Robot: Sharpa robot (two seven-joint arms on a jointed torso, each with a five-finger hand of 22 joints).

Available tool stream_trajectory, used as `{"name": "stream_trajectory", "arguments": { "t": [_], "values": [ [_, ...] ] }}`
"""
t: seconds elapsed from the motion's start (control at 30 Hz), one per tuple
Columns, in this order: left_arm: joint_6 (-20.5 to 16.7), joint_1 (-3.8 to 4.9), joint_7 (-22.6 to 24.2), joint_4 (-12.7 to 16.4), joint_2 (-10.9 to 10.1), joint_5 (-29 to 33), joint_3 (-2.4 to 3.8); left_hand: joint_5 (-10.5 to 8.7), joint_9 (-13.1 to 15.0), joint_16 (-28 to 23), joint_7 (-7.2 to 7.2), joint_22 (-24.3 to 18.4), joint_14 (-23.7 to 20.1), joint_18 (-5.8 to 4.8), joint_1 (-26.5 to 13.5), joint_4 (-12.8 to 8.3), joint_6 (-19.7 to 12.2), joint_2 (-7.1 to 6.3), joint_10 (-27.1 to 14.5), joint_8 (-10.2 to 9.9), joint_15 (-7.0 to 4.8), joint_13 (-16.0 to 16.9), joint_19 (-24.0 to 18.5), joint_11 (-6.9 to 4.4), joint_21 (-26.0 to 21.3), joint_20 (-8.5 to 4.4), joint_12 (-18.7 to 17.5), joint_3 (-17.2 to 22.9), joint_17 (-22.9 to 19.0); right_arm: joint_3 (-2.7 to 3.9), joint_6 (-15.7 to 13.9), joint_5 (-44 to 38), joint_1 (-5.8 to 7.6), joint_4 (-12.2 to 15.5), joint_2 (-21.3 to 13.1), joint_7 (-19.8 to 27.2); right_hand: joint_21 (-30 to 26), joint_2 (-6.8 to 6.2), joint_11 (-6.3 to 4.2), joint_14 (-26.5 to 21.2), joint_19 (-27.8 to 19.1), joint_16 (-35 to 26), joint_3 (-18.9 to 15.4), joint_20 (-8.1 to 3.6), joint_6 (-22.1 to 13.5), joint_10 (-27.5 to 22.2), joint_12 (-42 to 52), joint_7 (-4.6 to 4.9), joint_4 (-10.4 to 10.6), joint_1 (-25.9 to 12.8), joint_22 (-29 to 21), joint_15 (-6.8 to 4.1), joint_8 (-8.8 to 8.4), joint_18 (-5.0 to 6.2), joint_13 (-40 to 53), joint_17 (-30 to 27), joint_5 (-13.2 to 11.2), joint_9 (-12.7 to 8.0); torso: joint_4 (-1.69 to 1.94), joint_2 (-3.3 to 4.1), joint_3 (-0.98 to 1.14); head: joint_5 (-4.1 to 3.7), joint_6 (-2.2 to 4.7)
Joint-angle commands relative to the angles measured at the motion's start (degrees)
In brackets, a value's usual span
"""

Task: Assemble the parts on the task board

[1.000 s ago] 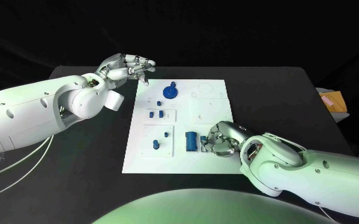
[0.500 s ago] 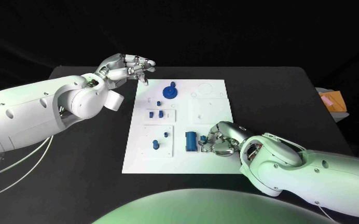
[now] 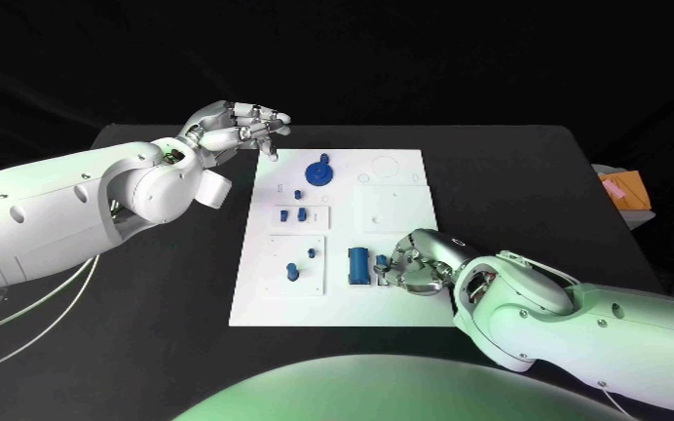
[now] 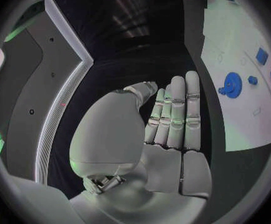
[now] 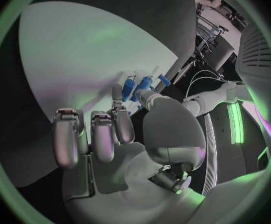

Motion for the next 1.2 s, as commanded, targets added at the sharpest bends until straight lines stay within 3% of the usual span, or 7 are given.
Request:
{"name": "stream_trajectory", "arguments": {
  "t": [0.03, 0.67, 0.73, 0.8, 0.9, 1.03, 1.2],
  "values": [
    [0.84, 0.03, 0.32, 0.07, 0.02, 0.3, 0.04, 0.15, 0.06, 0.22, 0.23, -0.08, -0.18, 0.31, -0.39, 0.0, -0.22, 0.15, -0.38, -0.39, 0.14, -0.04, 0.26, -0.14, -0.35, 0.12, 0.33, 0.41, -0.05, -0.01, -0.08, -0.57, -0.06, 0.88, -0.64, 1.06, -0.29, 0.5, 0.04, 5.9, 4.99, 0.27, -0.32, -0.28, 0.37, 0.3, 0.13, -0.16, -0.14, 0.06, 12.65, -0.47, -0.16, -0.41, 6.3, 14.68, -0.07, 0.04, -0.01, 0.0, -0.03, 0.06, 0.01],
    [0.89, 0.03, 0.22, 0.02, -0.01, 0.21, 0.04, 0.15, 0.08, 0.24, 0.24, -0.11, -0.19, 0.3, -0.51, 0.08, -0.24, 0.17, -0.43, -0.43, 0.17, -0.05, 0.25, -0.12, -0.39, 0.14, 0.35, 0.42, -0.08, 0.05, 0.78, -0.75, -0.02, 2.06, -1.54, 1.56, -0.2, 1.34, -0.04, 5.92, 5.02, 0.32, -0.27, -0.36, 0.39, 0.39, 0.2, -0.23, -0.63, 2.06, 12.7, -0.56, -0.18, -0.43, 6.4, 14.78, 0.94, -0.02, 0.03, 0.03, -0.06, -0.11, 0.01],
    [0.88, 0.03, 0.22, 0.02, -0.02, 0.2, 0.04, 0.15, 0.08, 0.24, 0.24, -0.11, -0.19, 0.3, -0.51, 0.08, -0.24, 0.17, -0.43, -0.43, 0.17, -0.05, 0.25, -0.12, -0.39, 0.14, 0.35, 0.42, -0.08, 0.05, 1.19, -0.83, 0.0, 1.84, -1.67, 1.56, -0.23, 1.2, -0.08, 5.92, 5.02, 0.33, 0.03, -0.4, 0.34, 0.44, 0.26, -0.25, -1.58, 5.04, 12.71, -0.59, -0.19, -0.43, 6.49, 14.8, -0.83, -0.05, 0.02, 0.02, -0.08, -0.11, 0.01],
    [0.86, 0.03, 0.22, 0.0, -0.03, 0.18, 0.04, 0.15, 0.08, 0.24, 0.24, -0.11, -0.19, 0.3, -0.51, 0.08, -0.24, 0.17, -0.43, -0.43, 0.17, -0.05, 0.25, -0.12, -0.39, 0.14, 0.35, 0.42, -0.08, 0.05, 1.73, -0.89, 0.02, 1.57, -1.83, 1.59, -0.16, 0.88, -0.11, 5.93, 5.04, 0.35, 0.57, -0.41, 0.31, 0.45, 0.22, -0.3, -2.58, 7.94, 12.77, -0.62, -0.24, -0.45, 6.52, 14.84, -5.14, -0.14, 0.02, 0.02, -0.09, -0.12, 0.01],
    [0.89, 0.03, 0.24, -0.03, 0.01, 0.14, 0.04, 0.15, 0.08, 0.24, 0.24, -0.11, -0.19, 0.3, -0.51, 0.08, -0.24, 0.17, -0.43, -0.43, 0.17, -0.05, 0.25, -0.12, -0.39, 0.14, 0.35, 0.42, -0.08, 0.05, 2.63, -0.99, 0.04, 1.23, -1.95, 1.76, -0.17, 0.19, -0.14, 5.93, 5.04, 0.34, 0.95, -0.41, 0.3, 0.43, 0.16, -0.32, -3.51, 10.01, 12.79, -0.63, -0.3, -0.45, 6.53, 14.83, -7.12, -0.25, 0.01, 0.03, -0.06, -0.02, 0.01],
    [0.9, 0.03, 0.32, -0.06, 0.05, 0.13, 0.04, 0.15, 0.08, 0.24, 0.24, -0.11, -0.19, 0.3, -0.51, 0.08, -0.24, 0.17, -0.43, -0.43, 0.17, -0.05, 0.25, -0.12, -0.39, 0.14, 0.35, 0.42, -0.08, 0.04, 3.23, -1.3, 0.05, 0.73, -1.76, 1.86, -0.17, -0.61, -0.22, 5.95, 5.04, 0.38, 1.09, -0.44, 0.58, 0.62, 0.46, -0.44, -4.42, 11.75, 12.81, -0.68, -0.17, -0.45, 6.8, 14.91, -9.34, -0.28, -0.02, 0.02, -0.04, -0.03, 0.01],
    [0.89, 0.03, 0.54, -0.08, 0.09, 0.12, 0.03, 0.16, 0.09, 0.25, 0.24, -0.11, -0.2, 0.31, -0.51, 0.07, -0.24, 0.17, -0.44, -0.45, 0.17, -0.05, 0.25, -0.13, -0.4, 0.15, 0.36, 0.44, -0.08, 0.06, 1.59, -1.69, 0.07, 0.21, -1.88, 2.13, -0.34, -0.59, -0.24, 5.92, 5.02, 0.33, 1.15, -0.45, 0.6, 0.52, 0.26, -0.44, -4.46, 11.95, 12.76, -0.69, -0.17, -0.42, 6.66, 14.8, -9.58, -0.3, -0.01, -0.02, -0.04, -0.1, 0.01]
  ]
}}
